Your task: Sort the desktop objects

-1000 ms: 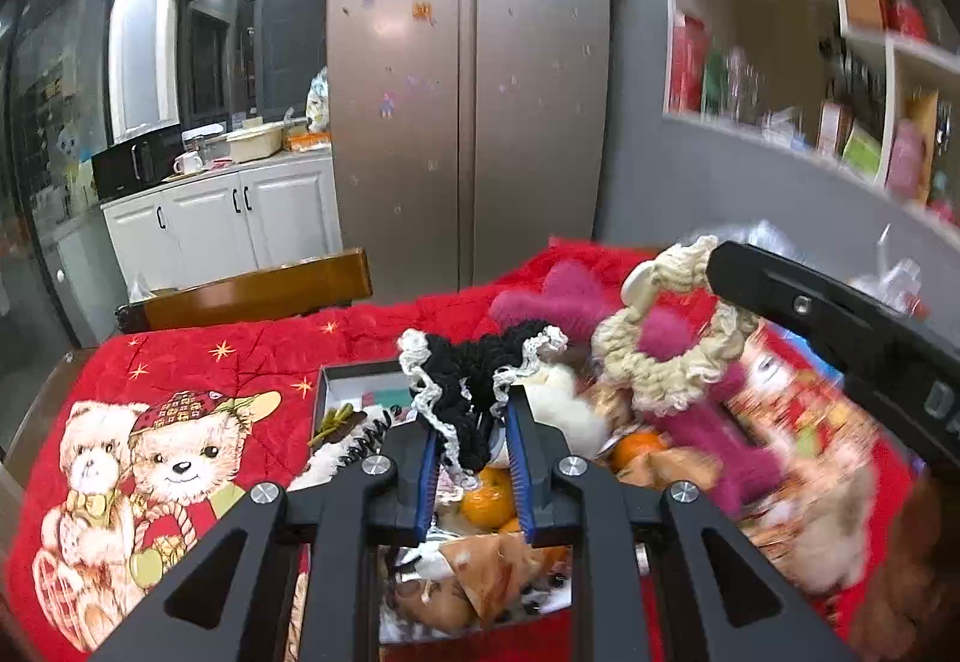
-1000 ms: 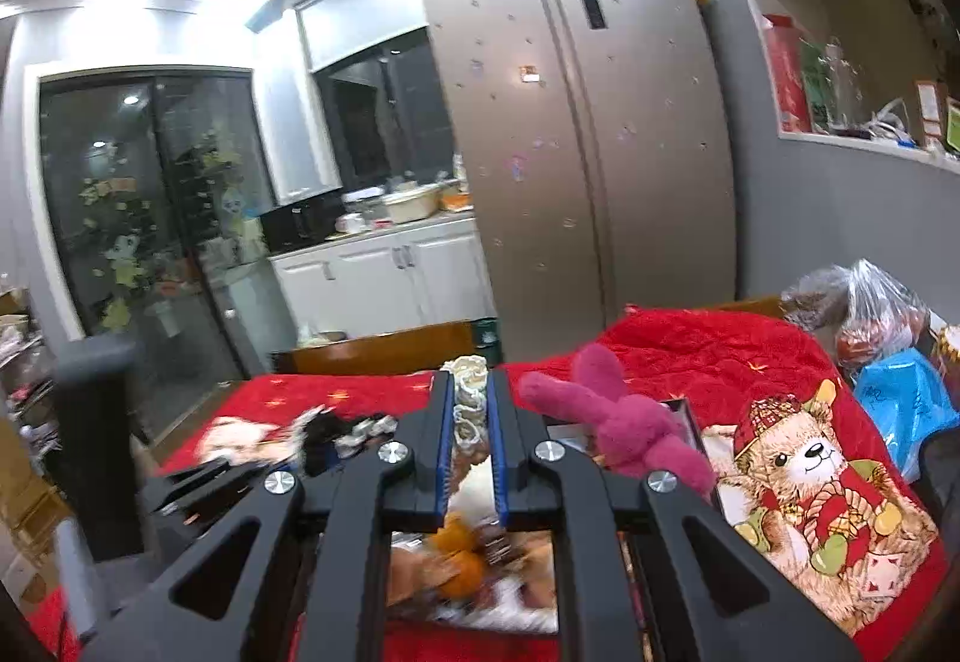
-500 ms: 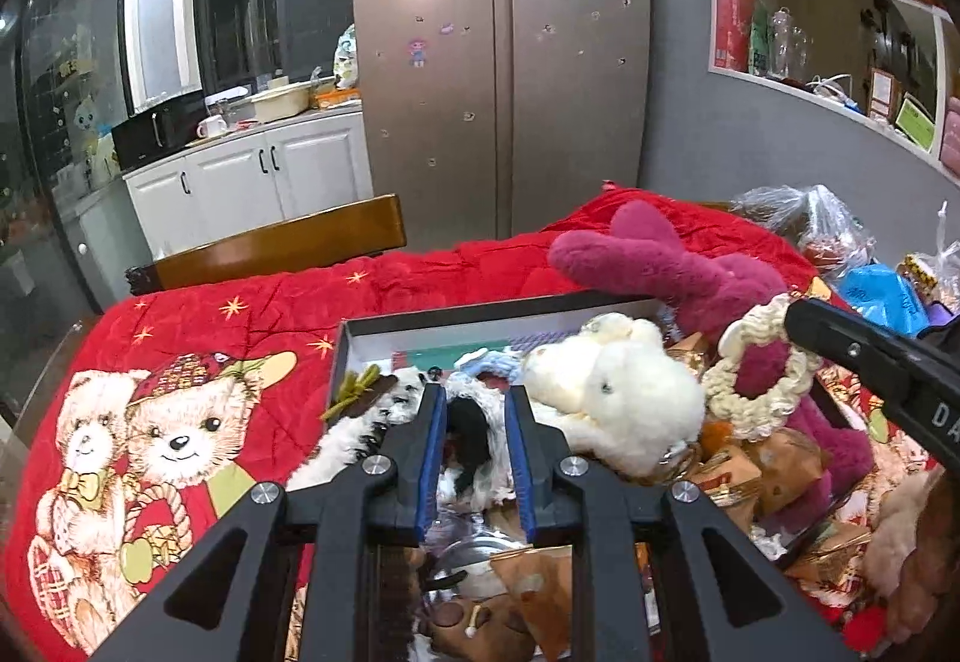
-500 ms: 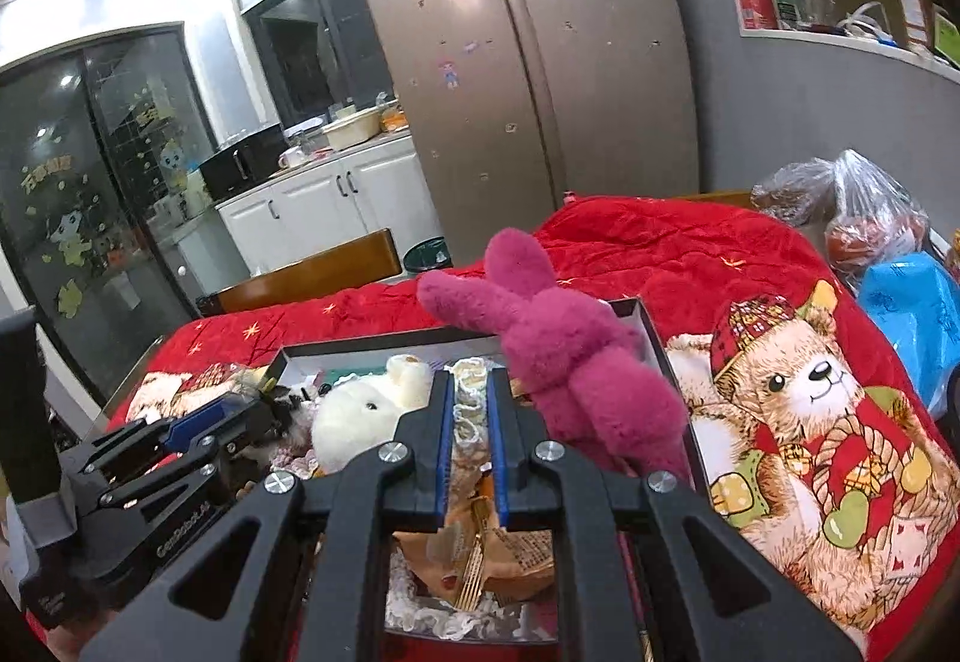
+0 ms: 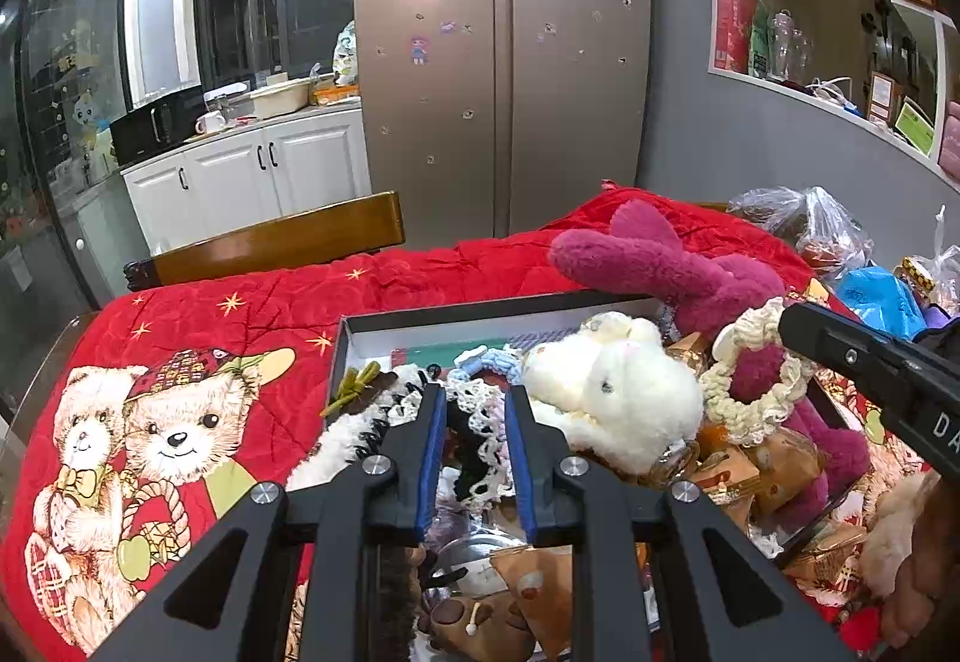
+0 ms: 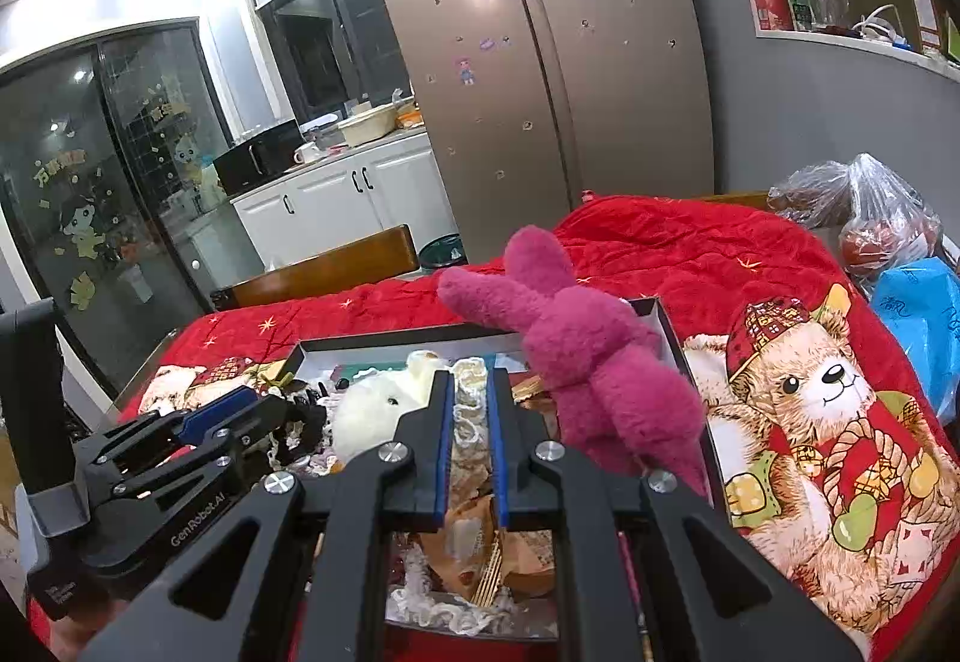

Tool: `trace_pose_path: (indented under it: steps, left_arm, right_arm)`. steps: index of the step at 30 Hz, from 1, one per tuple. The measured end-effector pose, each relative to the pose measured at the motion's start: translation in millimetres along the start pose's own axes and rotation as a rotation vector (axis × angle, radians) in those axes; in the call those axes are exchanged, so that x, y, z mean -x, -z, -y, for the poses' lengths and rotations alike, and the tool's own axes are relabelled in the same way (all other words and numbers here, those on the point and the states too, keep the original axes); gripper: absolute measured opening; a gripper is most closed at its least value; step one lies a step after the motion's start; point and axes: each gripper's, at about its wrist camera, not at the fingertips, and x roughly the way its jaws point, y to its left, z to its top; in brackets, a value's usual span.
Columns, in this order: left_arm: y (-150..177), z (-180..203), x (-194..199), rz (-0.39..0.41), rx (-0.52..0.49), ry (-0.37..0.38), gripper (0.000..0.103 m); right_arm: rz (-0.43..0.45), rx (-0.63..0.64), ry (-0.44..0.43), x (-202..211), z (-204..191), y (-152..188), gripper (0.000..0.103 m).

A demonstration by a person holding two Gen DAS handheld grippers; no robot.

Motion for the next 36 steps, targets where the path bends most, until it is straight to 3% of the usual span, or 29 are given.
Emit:
trace_pose_path:
  steps: [7, 8, 9, 10, 11, 12, 13, 14, 16, 18, 21, 24, 29, 32, 36]
  left_arm:
    - [-0.3, 4.6, 0.5, 0.005, -0.016, 0.002, 0.022]
    - [-0.4, 4.7, 0.7, 0.006, -0.019, 0.003, 0.025]
    - [-0.4, 5.5, 1.2, 0.007, -0.024, 0.006, 0.043]
    - [-0.8, 6.1, 1.8, 0.011, -0.031, 0.009, 0.068]
    - [-0.7, 8.0, 4.3, 0.029, -0.043, 0.008, 0.075]
    - [-0.6, 9.2, 6.9, 0.049, -0.048, 0.007, 0.078]
    - [-0.7, 10.0, 9.5, 0.068, -0.051, 0.006, 0.078]
    - [-1.7, 11.3, 11.5, 0.077, -0.056, 0.007, 0.079]
    - [-2.9, 12.6, 14.1, 0.084, -0.064, 0.031, 0.083]
    - [-4.3, 13.3, 15.3, 0.091, -0.065, 0.032, 0.085]
    - [-6.0, 11.6, 16.6, 0.104, -0.05, 0.028, 0.085]
    - [-7.6, 6.7, 17.4, 0.1, -0.014, 0.048, 0.085]
    - [-12.0, 0.5, 20.7, 0.066, 0.043, 0.158, 0.085]
    - [-15.8, 2.4, 33.8, 0.134, 0.017, 0.098, 0.103]
    - [-24.6, 4.7, 69.6, 0.218, 0.005, 0.018, 0.103]
  right_arm:
    - [-0.004, 0.005, -0.001, -0.7, -1.1, -0.1, 0.013]
    - [-0.004, 0.004, 0.002, -0.8, -0.9, 0.0, 0.014]
    - [-0.005, 0.005, 0.01, -0.9, -0.9, -0.2, 0.014]
    - [-0.01, 0.003, 0.008, -1.0, -0.2, -0.6, 0.023]
    - [-0.01, -0.001, 0.006, -0.4, 0.9, -1.2, 0.032]
    - [-0.006, -0.007, 0.005, 0.6, 1.6, -1.9, 0.05]
    - [0.002, -0.017, 0.005, 2.3, 3.1, -2.6, 0.061]
    - [0.011, -0.036, 0.007, 4.7, 5.8, -3.6, 0.065]
    - [0.026, -0.062, 0.007, 8.0, 9.8, -5.1, 0.089]
    - [0.057, -0.098, -0.019, 13.7, 16.6, -6.6, 0.099]
    - [0.064, -0.12, -0.015, 18.8, 21.3, -10.7, 0.103]
    - [0.087, -0.062, 0.022, 23.7, 15.9, -12.4, 0.103]
    - [0.129, 0.003, 0.043, 33.2, 1.8, -13.6, 0.103]
    - [0.153, 0.04, 0.049, 41.3, -10.7, -16.8, 0.103]
    - [0.198, 0.101, 0.067, 68.9, -27.9, -23.7, 0.103]
